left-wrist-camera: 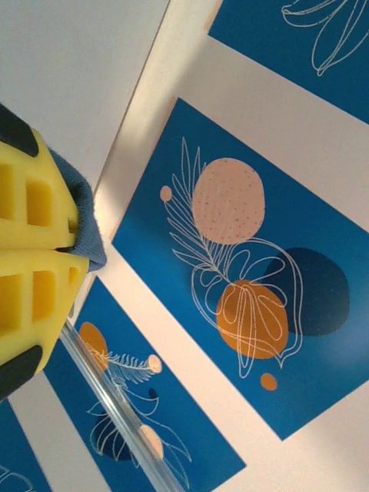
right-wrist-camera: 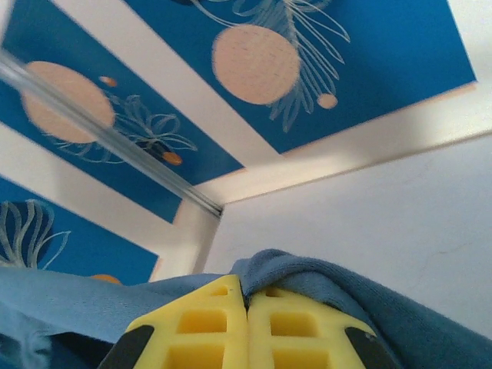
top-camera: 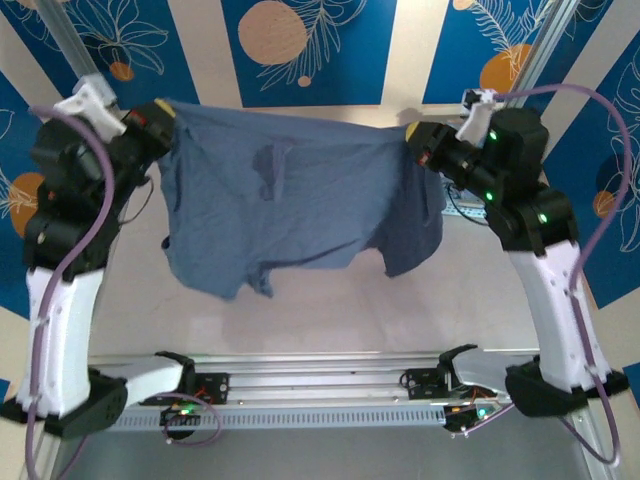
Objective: Fold and stack the t-shirts
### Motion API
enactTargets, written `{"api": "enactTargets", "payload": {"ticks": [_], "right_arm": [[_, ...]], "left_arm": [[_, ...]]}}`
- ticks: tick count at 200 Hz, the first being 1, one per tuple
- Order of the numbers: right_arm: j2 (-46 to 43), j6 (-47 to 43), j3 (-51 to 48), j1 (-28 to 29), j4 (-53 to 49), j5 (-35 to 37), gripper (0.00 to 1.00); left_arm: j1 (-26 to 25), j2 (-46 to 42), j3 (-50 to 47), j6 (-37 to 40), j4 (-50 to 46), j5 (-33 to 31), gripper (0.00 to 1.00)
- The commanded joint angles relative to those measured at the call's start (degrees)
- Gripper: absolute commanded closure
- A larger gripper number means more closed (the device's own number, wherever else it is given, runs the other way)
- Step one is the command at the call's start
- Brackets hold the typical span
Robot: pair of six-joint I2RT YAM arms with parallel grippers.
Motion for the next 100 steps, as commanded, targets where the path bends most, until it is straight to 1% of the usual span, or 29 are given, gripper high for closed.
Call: {"api": "enactTargets", "payload": {"ticks": [1, 19, 33, 37, 43, 44, 45, 46, 51, 52, 55, 57, 58, 59, 62, 64, 67, 78, 84, 87, 100], "right_arm": [[12.28, 3.65, 1.28, -3.95, -1.24, -0.41, 1.00], [21.63, 4.31, 3.69, -6.01, 1.37, -1.81, 1.00], [31.35, 4.84, 10.13, -7.73, -0.06, -4.85, 1.00], [33.70, 4.99, 12.15, -8.07, -1.20, -5.50, 0.97], [38.82, 4.74, 17.42, -8.59, -4.23, -6.96, 0.85], [38.82, 4.74, 17.42, -8.59, -4.23, -6.96, 0.85], [40.54, 4.52, 18.91, -8.72, -5.03, -7.24, 0.81], [40.54, 4.52, 18.91, -8.72, -5.03, -7.24, 0.81], [44.74, 3.77, 23.22, -8.80, -7.63, -7.71, 0.71], [44.74, 3.77, 23.22, -8.80, -7.63, -7.71, 0.71], [47.00, 3.35, 26.02, -8.83, -9.31, -7.75, 0.65], [47.56, 3.25, 26.66, -8.81, -9.68, -7.75, 0.63], [48.52, 3.04, 27.79, -8.80, -10.46, -7.75, 0.61], [48.52, 3.04, 27.79, -8.80, -10.46, -7.75, 0.61], [50.20, 2.76, 29.94, -8.79, -11.97, -7.63, 0.55], [50.56, 2.73, 30.38, -8.79, -12.29, -7.60, 0.54], [51.70, 2.52, 31.62, -8.72, -13.28, -7.36, 0.49], [52.68, 1.95, 32.48, -8.39, -14.37, -7.22, 0.41], [52.20, 1.77, 31.35, -8.16, -14.53, -7.06, 0.39], [51.71, 1.67, 30.50, -8.03, -14.54, -6.98, 0.38], [48.28, 1.56, 24.71, -7.34, -14.39, -5.93, 0.38]], "left_arm": [[3.77, 13.87, 2.00, -0.80, 1.12, -0.18, 1.00], [6.67, 24.10, 5.20, -1.38, 2.66, 1.39, 1.00], [8.73, 32.77, 9.71, -1.64, 2.57, 4.11, 1.00], [9.23, 35.19, 11.30, -1.52, 2.33, 5.25, 1.00], [9.78, 38.80, 14.52, -1.11, 0.65, 6.21, 1.00], [9.85, 39.58, 15.14, -0.98, 0.33, 6.35, 1.00], [9.93, 40.23, 15.68, -0.92, -0.01, 6.46, 0.99], [9.97, 40.82, 16.16, -0.84, -0.44, 6.56, 0.97], [10.24, 43.73, 19.51, 0.22, -2.43, 7.32, 0.86], [10.26, 44.46, 20.14, 0.47, -2.83, 7.47, 0.84], [10.30, 45.96, 22.08, 1.26, -4.31, 7.69, 0.78], [10.35, 47.18, 23.35, 1.67, -5.29, 7.66, 0.75], [10.31, 47.63, 23.87, 1.86, -5.98, 7.65, 0.72], [10.34, 48.03, 24.56, 2.13, -6.55, 7.59, 0.70], [10.33, 49.44, 26.12, 2.67, -8.15, 7.40, 0.64], [10.36, 50.20, 27.12, 3.02, -9.04, 7.37, 0.61], [10.36, 51.10, 28.14, 3.45, -10.37, 7.44, 0.57], [10.28, 52.39, 28.86, 4.41, -14.16, 6.75, 0.47], [10.20, 51.71, 27.26, 4.61, -15.48, 6.09, 0.44], [10.12, 51.16, 26.05, 4.72, -16.05, 5.79, 0.40], [10.06, 47.22, 19.02, 4.90, -17.56, 5.17, 0.38]]}}
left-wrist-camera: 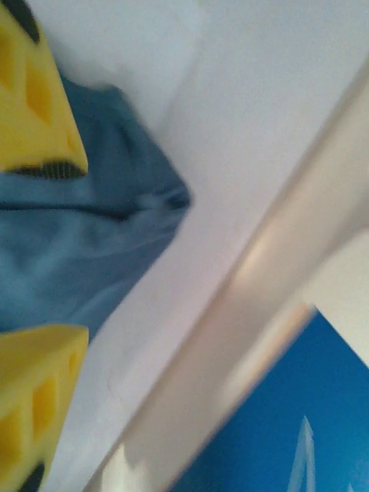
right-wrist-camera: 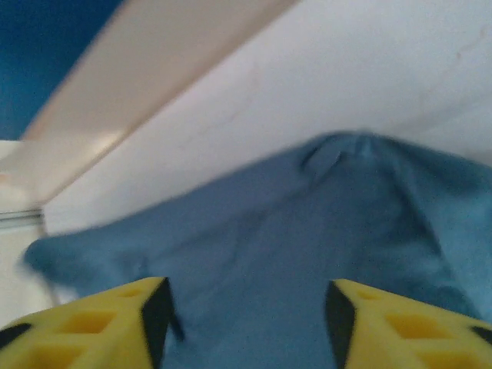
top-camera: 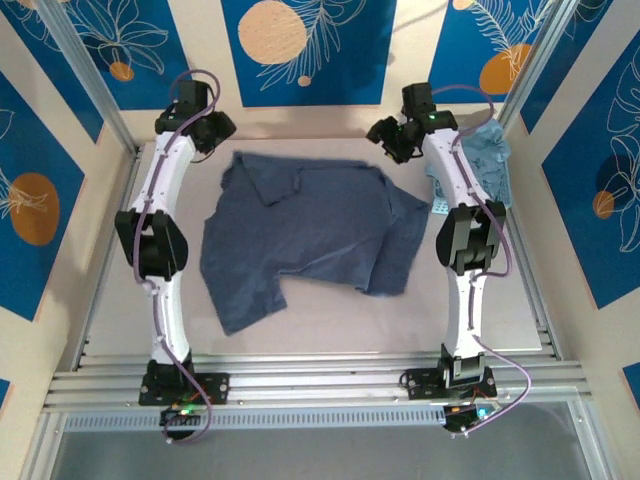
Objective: Fold and stack the t-shirts
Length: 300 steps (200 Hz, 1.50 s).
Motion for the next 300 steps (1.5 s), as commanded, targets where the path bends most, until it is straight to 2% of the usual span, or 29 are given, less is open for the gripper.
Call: {"api": "enactTargets", "payload": {"ticks": [1, 44, 72, 95, 121, 137, 185, 225, 241, 271, 300], "right_arm": [[-7.91, -1.06, -2.68, 1.55, -4.97, -0.91, 0.38], [-28.72, 2.64, -35.82, 6.29, 1.05, 1.74, 0.39], [-40.28, 3.34, -49.60, 9.40, -1.06, 3.71, 0.39], [-46.75, 3.50, -57.05, 10.96, -2.44, 1.69, 0.39], [-50.49, 3.09, -62.33, 12.95, -4.59, 0.57, 0.39], [-51.99, 3.10, -64.70, 13.22, -4.91, 0.07, 0.38], [-54.22, 3.94, -67.70, 13.15, -4.76, -0.93, 0.38], [-54.61, 3.14, -68.20, 12.72, -5.56, -0.39, 0.38], [-55.12, 3.03, -69.42, 11.95, -5.29, 0.20, 0.38], [-56.92, 3.28, -72.51, 9.51, -4.32, 0.43, 0.39], [-59.07, 4.01, -75.72, 5.42, -3.62, -0.09, 0.40]], "left_arm": [[-0.02, -9.05, -4.13, 2.56, -8.30, -0.43, 0.38], [-0.34, -27.09, -39.40, 0.19, -14.49, 2.52, 0.40], [-2.34, -37.72, -62.07, -3.04, -16.12, 7.48, 0.41], [-6.72, -41.90, -72.65, -6.49, -15.18, 9.80, 0.40], [-12.65, -41.08, -75.84, -9.11, -15.56, 8.21, 0.39], [-14.41, -39.12, -77.43, -9.95, -14.30, 8.21, 0.38], [-14.84, -32.42, -78.49, -9.03, -9.07, 4.90, 0.37], [-15.47, -28.99, -79.38, -9.57, -6.51, 5.12, 0.40], [-15.62, -28.62, -80.94, -10.21, -2.76, 4.43, 0.48], [-15.47, -29.33, -81.49, -10.52, 2.65, 0.07, 0.81], [-15.47, -32.49, -78.64, -10.25, 1.46, -1.93, 0.93]]}}
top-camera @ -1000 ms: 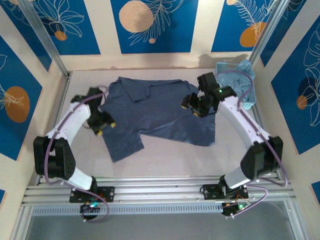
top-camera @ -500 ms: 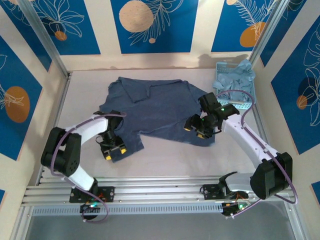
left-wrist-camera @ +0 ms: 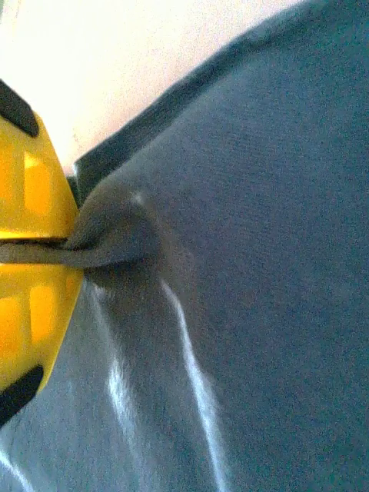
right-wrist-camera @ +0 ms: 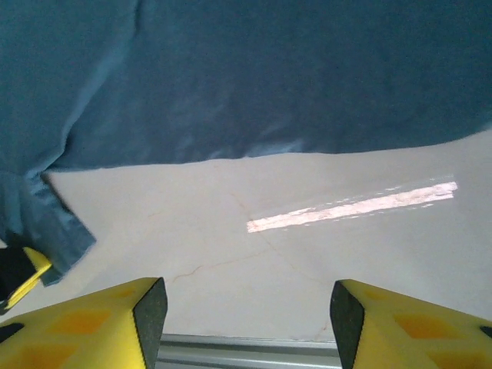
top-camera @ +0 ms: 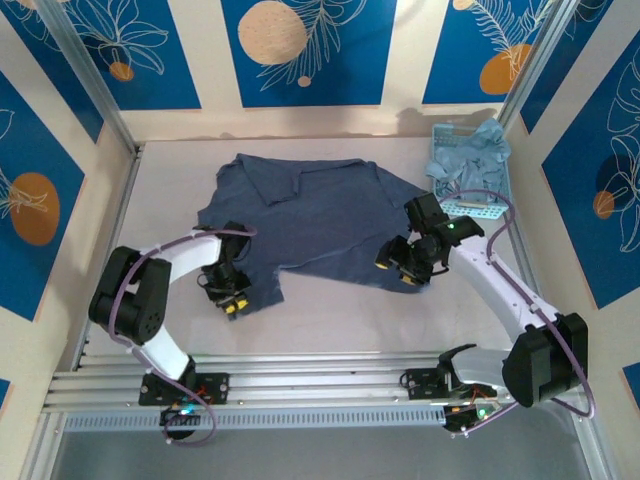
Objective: Fold and stack the t-shirts
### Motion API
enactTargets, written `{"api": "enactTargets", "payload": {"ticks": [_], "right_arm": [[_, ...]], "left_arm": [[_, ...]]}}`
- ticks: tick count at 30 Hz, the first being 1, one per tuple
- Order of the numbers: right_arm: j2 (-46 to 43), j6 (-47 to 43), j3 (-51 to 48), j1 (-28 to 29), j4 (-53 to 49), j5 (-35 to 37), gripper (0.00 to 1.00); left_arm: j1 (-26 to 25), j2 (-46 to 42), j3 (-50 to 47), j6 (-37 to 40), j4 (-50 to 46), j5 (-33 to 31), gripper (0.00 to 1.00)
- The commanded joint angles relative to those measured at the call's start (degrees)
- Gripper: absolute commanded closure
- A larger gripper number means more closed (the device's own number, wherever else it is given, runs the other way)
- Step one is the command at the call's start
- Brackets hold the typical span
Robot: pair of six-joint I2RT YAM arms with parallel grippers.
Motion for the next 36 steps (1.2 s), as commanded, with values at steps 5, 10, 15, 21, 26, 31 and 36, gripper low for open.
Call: {"api": "enactTargets", "payload": {"ticks": [5, 10, 15, 21, 26, 31, 36], "right_arm": [[-2.48, 1.97, -4.62, -7.63, 0.86, -1.05, 0.40], [0.27, 4.35, -6.60, -12.73, 1.87, 0.20, 0.39], [5.59, 4.97, -7.54, -16.24, 3.98, 2.06, 0.36], [13.01, 3.41, -5.96, -17.19, 2.57, 4.79, 0.35], [15.51, 2.97, -7.31, -17.19, 4.99, 5.48, 0.41], [20.92, 2.09, -5.78, -17.36, 8.83, 6.34, 0.53], [24.61, 1.71, -2.65, -16.74, 10.21, 3.98, 0.85]], "left_arm": [[-0.13, -3.70, 3.48, 0.52, 0.00, -7.92, 1.00], [-0.17, -7.33, 5.59, 0.64, -4.57, -7.82, 1.00], [-0.12, -9.83, 6.52, 1.23, -7.88, -8.06, 1.00], [1.05, -12.51, 6.29, 1.41, -9.44, -10.53, 1.00], [1.54, -12.54, 6.33, 1.20, -8.87, -9.27, 1.00], [1.47, -12.54, 6.00, 0.97, -8.24, -8.82, 1.00], [1.61, -12.21, 7.97, 1.28, -8.23, -9.43, 1.00]]}}
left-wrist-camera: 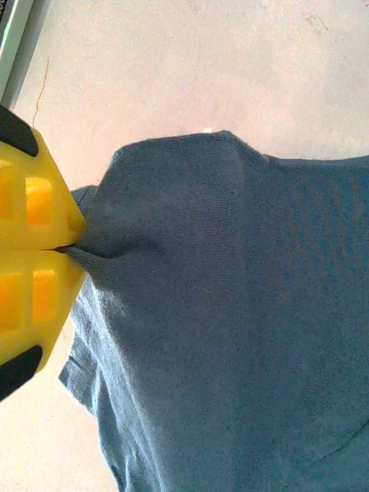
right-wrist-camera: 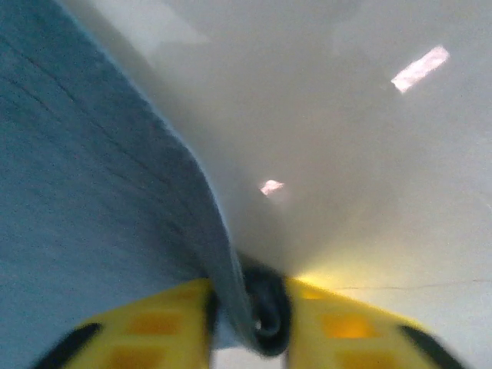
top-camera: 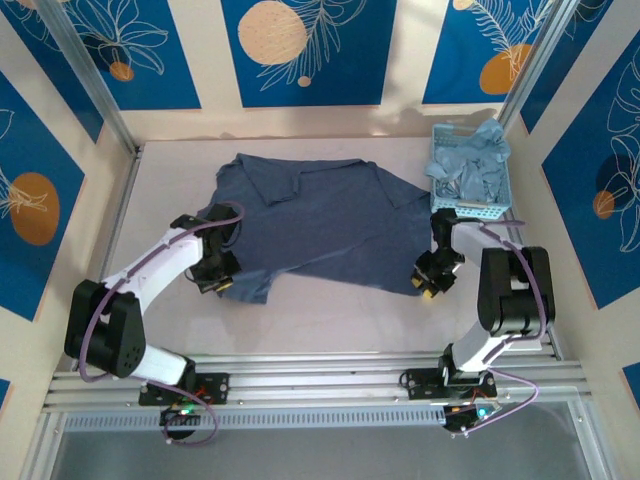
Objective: Fold and stack the t-shirts
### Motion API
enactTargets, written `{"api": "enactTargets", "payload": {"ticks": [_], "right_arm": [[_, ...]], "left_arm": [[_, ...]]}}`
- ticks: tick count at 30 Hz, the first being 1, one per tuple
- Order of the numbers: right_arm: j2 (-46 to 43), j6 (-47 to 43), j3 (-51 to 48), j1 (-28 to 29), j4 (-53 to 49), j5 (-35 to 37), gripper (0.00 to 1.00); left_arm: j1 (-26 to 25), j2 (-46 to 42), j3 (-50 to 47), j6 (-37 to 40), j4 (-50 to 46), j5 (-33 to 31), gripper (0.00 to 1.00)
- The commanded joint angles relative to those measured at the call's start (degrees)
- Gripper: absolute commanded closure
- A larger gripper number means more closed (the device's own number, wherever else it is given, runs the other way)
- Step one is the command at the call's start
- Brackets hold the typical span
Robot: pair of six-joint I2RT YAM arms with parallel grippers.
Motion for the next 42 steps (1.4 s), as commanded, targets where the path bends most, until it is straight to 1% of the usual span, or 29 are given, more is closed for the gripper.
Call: {"api": "enactTargets", "payload": {"ticks": [1, 2, 3, 6, 8, 12, 15, 17, 18, 19, 20, 24, 26, 28, 31, 33, 36, 38, 41, 42], "right_arm": [[0.81, -0.44, 3.08, 0.94, 2.96, -1.13, 0.92], [-0.07, -0.60, 4.11, 1.64, 2.39, -0.83, 0.97], [-1.59, -0.80, 5.76, 2.81, 1.51, -0.10, 1.00], [-6.51, -1.82, 12.03, 6.06, -0.43, 1.00, 1.00], [-8.20, -2.53, 18.46, 7.76, -1.83, 0.87, 1.00], [-7.91, -4.69, 33.44, 9.97, -4.28, 0.28, 1.00], [-7.60, -5.89, 43.43, 10.78, -5.35, -0.11, 1.00], [-8.40, -6.86, 48.54, 11.48, -5.30, -0.48, 1.00], [-8.49, -6.94, 48.81, 11.54, -5.28, -0.48, 1.00], [-9.64, -7.41, 50.71, 12.08, -4.83, -0.87, 1.00], [-12.46, -7.90, 51.86, 12.76, -3.70, -1.55, 1.00], [-21.42, -8.30, 49.58, 14.77, -0.18, -3.24, 1.00], [-26.03, -7.76, 48.19, 15.36, 1.33, -4.58, 1.00], [-28.91, -6.76, 48.10, 15.38, 1.86, -5.70, 1.00], [-29.54, -5.58, 49.75, 15.46, 2.23, -7.96, 1.00], [-27.76, -4.22, 51.32, 15.35, 2.46, -9.40, 1.00], [-22.77, -1.30, 53.99, 14.97, 2.83, -11.98, 1.00], [-18.08, 1.66, 55.37, 14.33, 3.33, -15.96, 1.00], [-11.82, 5.24, 56.70, 13.29, 4.67, -19.87, 1.00], [-9.99, 5.23, 57.02, 13.12, 5.91, -20.02, 1.00]], "left_arm": [[0.71, -0.43, 2.86, 0.75, -1.15, -0.78, 1.00], [0.79, -0.34, 3.61, 0.82, -1.05, -0.86, 1.00], [0.97, -0.32, 4.59, 0.95, -1.12, -1.23, 1.00], [2.20, -0.47, 9.25, 1.24, -1.22, -2.19, 1.00], [3.55, -0.72, 14.60, 1.38, -1.47, -3.29, 1.00], [6.59, -1.13, 27.06, 1.40, -0.69, -5.93, 1.00], [7.50, -2.77, 35.00, 1.77, 0.67, -9.59, 1.00], [7.71, -5.21, 38.60, 2.86, 2.75, -11.42, 1.00], [7.71, -5.82, 39.19, 3.07, 3.22, -11.88, 1.00], [7.70, -8.97, 40.25, 4.05, 5.59, -13.09, 1.00], [7.71, -11.30, 40.26, 4.73, 7.31, -13.67, 1.00], [7.69, -19.47, 40.55, 7.29, 11.31, -15.85, 1.00], [7.70, -22.24, 43.10, 8.45, 12.43, -16.18, 1.00], [7.69, -22.50, 47.58, 9.14, 12.59, -16.38, 1.00], [7.68, -18.65, 56.52, 10.73, 12.47, -15.55, 1.00], [7.73, -13.57, 62.80, 11.26, 11.12, -14.20, 1.00], [8.55, -3.77, 72.33, 10.66, 7.23, -12.03, 1.00], [11.43, 2.69, 76.38, 8.27, 6.64, -7.43, 1.00], [14.79, 9.17, 77.61, 6.76, 10.66, -1.54, 1.00], [16.25, 11.31, 77.95, 5.78, 12.21, 1.19, 1.00]]}}
